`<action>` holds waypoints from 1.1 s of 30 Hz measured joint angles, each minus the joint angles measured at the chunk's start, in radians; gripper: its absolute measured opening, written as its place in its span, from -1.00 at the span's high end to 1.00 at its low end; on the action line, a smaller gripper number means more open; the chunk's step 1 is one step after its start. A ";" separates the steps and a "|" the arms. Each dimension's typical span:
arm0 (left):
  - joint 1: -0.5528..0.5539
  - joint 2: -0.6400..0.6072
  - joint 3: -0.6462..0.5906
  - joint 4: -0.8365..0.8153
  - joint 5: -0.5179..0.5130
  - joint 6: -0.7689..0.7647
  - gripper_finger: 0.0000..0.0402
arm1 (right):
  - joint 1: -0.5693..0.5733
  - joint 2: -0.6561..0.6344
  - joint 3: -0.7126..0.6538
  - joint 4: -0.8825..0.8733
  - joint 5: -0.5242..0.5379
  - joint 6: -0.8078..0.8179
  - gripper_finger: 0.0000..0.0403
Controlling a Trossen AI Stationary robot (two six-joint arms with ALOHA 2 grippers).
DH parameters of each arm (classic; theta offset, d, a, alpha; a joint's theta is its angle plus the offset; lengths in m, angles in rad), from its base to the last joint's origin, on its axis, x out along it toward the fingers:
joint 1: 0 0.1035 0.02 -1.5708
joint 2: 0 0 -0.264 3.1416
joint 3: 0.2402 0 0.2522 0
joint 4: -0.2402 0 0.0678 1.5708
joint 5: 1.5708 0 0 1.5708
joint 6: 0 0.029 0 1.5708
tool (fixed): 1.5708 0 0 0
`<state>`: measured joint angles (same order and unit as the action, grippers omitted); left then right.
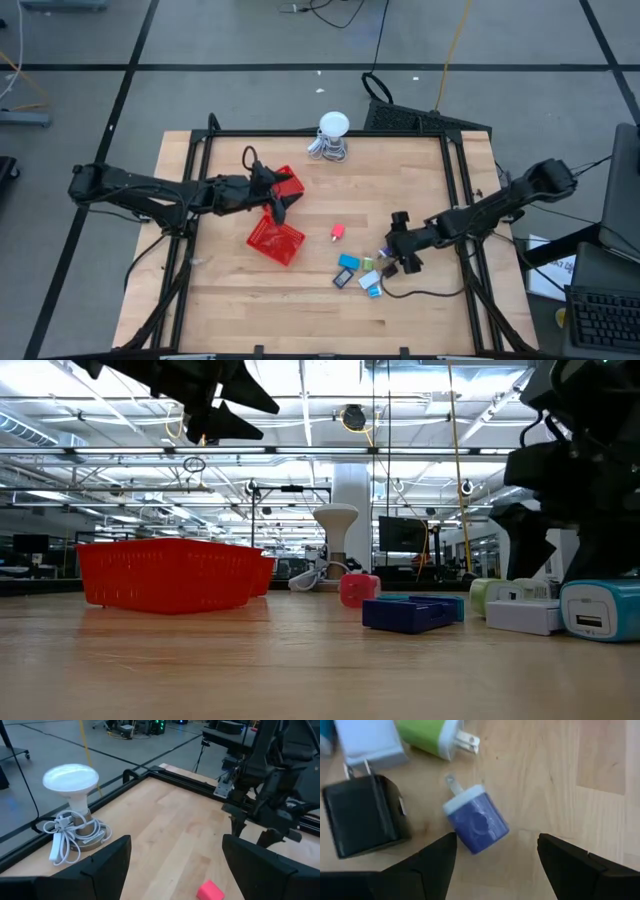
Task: Pick & Place Office items
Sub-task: Put the dark blue charger adapter into the top red basket
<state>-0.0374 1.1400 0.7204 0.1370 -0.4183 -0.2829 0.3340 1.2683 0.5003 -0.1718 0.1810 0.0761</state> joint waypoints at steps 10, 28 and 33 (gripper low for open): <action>0.000 0.000 0.000 0.002 0.000 -0.001 -0.52 | 0.000 0.041 0.000 0.133 -0.056 -0.017 -0.09; 0.000 0.000 0.001 0.003 0.000 -0.007 -0.57 | 0.001 0.120 0.001 0.205 -0.057 -0.009 0.09; 0.000 0.000 0.001 0.003 0.000 -0.010 -0.54 | 0.000 0.112 0.001 0.207 -0.055 -0.009 0.25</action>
<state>-0.0376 1.1404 0.7216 0.1397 -0.4179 -0.2931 0.3344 1.3800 0.5011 0.0353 0.1257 0.0669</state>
